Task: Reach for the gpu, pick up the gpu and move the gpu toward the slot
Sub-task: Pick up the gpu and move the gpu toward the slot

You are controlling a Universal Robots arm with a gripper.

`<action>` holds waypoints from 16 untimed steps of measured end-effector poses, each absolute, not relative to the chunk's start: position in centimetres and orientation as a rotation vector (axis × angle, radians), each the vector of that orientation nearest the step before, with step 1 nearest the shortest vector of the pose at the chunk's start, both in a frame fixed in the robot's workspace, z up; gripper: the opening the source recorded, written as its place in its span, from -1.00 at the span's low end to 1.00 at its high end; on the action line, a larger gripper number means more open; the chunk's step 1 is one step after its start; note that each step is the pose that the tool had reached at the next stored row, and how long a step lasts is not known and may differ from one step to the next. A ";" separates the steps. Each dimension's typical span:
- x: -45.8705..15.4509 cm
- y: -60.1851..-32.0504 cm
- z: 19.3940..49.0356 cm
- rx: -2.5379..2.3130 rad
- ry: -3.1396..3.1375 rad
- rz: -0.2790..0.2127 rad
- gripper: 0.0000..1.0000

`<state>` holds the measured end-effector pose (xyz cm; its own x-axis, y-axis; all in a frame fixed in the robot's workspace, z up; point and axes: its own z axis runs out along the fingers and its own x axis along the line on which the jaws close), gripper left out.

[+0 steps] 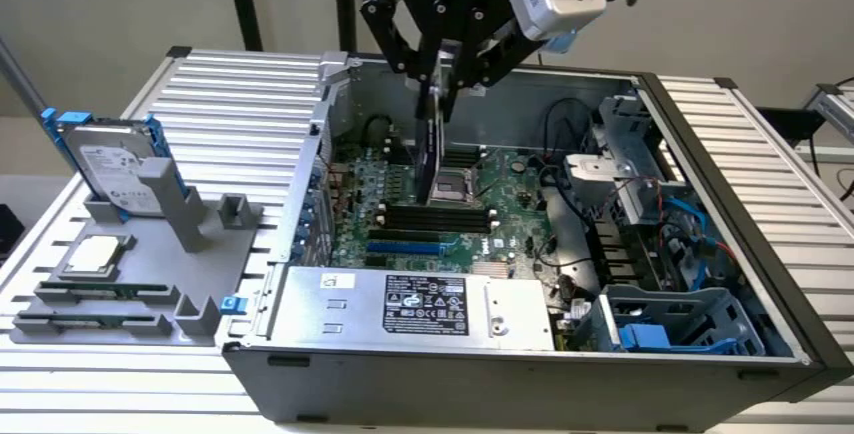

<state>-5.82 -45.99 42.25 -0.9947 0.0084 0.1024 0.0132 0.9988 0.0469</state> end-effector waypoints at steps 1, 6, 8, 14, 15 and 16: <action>-5.7 -45.8 42.2 -0.016 -3.039 -0.072 -0.48; -4.9 -45.1 41.9 -0.016 -3.052 -0.073 -0.48; -4.5 -44.8 41.8 -0.016 -3.059 -0.073 -0.48; -3.5 -44.3 41.6 -0.015 -3.088 -0.074 -0.48; -3.4 -44.3 41.6 -0.015 -3.095 -0.074 -0.48; -3.3 -44.3 41.6 -0.015 -3.104 -0.074 -0.48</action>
